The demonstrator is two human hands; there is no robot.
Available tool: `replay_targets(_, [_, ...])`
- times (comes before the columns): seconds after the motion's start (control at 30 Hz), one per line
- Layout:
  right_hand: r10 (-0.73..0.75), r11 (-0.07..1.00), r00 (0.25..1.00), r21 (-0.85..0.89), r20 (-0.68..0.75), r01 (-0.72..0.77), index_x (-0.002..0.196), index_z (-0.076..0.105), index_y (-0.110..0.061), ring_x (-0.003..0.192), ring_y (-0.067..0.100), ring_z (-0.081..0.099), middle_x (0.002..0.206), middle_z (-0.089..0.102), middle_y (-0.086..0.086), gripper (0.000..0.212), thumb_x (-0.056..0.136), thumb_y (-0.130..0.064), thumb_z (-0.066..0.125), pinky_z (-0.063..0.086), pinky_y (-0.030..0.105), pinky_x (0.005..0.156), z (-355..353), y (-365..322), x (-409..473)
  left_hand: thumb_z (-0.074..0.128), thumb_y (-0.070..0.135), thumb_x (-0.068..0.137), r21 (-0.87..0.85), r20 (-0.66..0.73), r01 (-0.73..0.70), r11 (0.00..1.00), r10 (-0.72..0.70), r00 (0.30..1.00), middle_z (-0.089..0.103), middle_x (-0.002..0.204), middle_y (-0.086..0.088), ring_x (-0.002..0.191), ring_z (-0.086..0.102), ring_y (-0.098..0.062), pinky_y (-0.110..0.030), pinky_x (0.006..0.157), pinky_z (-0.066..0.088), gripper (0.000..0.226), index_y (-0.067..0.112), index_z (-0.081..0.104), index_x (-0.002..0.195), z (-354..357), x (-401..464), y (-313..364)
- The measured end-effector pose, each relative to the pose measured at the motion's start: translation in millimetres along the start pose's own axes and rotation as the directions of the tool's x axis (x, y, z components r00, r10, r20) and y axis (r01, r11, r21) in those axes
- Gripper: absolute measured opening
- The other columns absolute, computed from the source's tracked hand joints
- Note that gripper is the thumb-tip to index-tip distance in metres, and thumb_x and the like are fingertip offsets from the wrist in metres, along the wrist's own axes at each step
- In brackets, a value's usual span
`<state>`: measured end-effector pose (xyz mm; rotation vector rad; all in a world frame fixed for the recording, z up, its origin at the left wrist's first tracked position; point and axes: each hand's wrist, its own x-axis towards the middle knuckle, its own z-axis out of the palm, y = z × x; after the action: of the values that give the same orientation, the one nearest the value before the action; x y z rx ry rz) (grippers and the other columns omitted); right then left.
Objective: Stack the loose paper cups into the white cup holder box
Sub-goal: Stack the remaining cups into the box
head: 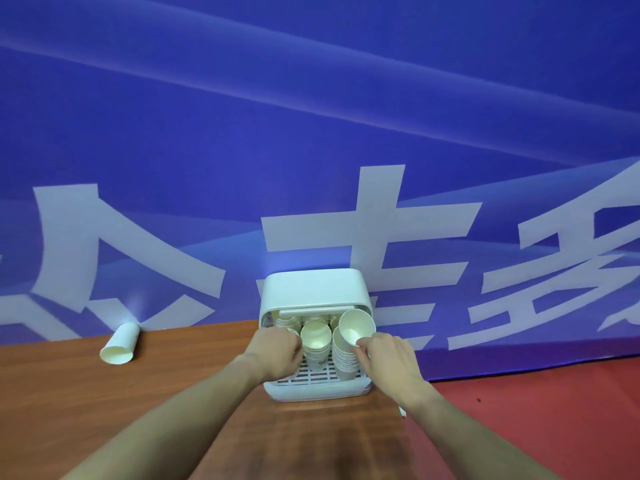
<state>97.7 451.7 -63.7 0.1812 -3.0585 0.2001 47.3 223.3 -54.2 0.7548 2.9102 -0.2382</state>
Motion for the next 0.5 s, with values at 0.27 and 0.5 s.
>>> replay_targets(0.27, [-0.008, 1.000, 0.995, -0.012, 0.103, 0.009, 0.085, 0.064, -0.019, 0.084, 0.030, 0.063, 0.090, 0.067, 0.003, 0.030, 0.097, -0.034, 0.041, 0.036, 0.033, 0.062, 13, -4, 10, 0.038, 0.034, 0.094, -0.011, 0.020, 0.005, 1.000, -0.005, 1.000, 0.069, 0.098, -0.007, 0.090, 0.064, -0.032, -0.033, 0.069, 0.044, 0.032, 0.018, 0.065, 0.094, 9, 4, -1])
replay_targets(0.5, [0.037, 0.999, 0.976, -0.024, 0.213, -0.033, 0.093, 0.061, -0.018, 0.094, 0.030, 0.062, 0.099, 0.067, 0.005, 0.025, 0.094, -0.033, 0.041, 0.035, 0.032, 0.065, 22, -8, 18, 0.037, 0.033, 0.094, -0.004, 0.073, 0.021, 1.000, -0.021, 0.997, 0.069, 0.096, -0.007, 0.088, 0.064, -0.033, -0.031, 0.065, 0.037, 0.033, 0.018, 0.066, 0.095, 20, 3, -13])
